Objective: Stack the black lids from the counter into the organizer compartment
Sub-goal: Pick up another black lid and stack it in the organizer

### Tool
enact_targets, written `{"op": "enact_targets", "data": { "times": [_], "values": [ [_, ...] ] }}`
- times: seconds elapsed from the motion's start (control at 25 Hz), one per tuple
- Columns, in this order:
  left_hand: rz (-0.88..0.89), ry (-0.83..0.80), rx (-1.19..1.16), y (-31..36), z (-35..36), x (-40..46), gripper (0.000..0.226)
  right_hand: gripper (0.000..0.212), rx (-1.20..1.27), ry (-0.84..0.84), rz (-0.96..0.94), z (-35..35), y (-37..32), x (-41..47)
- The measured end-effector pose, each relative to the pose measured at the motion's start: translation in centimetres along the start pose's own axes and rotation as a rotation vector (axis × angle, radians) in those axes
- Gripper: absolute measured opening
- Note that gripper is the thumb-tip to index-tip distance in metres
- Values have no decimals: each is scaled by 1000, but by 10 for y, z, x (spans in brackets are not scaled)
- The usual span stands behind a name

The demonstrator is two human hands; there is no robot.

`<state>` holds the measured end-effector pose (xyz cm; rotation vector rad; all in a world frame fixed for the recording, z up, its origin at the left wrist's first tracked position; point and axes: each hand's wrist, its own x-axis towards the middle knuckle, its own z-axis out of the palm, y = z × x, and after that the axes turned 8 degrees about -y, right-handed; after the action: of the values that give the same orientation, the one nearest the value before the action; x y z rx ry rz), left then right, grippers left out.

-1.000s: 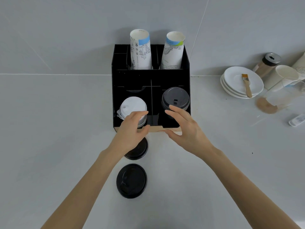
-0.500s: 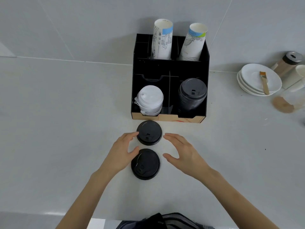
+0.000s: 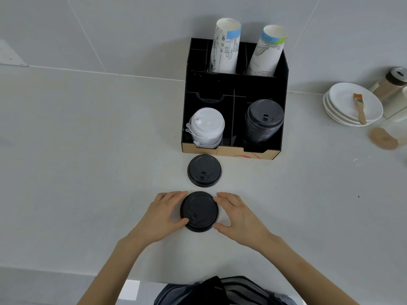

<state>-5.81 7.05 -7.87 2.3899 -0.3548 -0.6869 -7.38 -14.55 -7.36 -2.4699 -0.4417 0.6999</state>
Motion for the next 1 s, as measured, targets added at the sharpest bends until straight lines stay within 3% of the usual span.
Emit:
{"op": "enact_targets", "data": {
  "times": [0.2, 0.76, 1.0],
  "values": [
    [37, -47, 36, -4, 1, -1, 66, 60, 0, 35, 10, 6, -4, 2],
    [21, 220, 14, 13, 36, -3, 59, 69, 82, 124, 38, 15, -1, -2],
    [36, 191, -11, 17, 35, -1, 59, 68, 142, 128, 22, 11, 1, -7]
  ]
}}
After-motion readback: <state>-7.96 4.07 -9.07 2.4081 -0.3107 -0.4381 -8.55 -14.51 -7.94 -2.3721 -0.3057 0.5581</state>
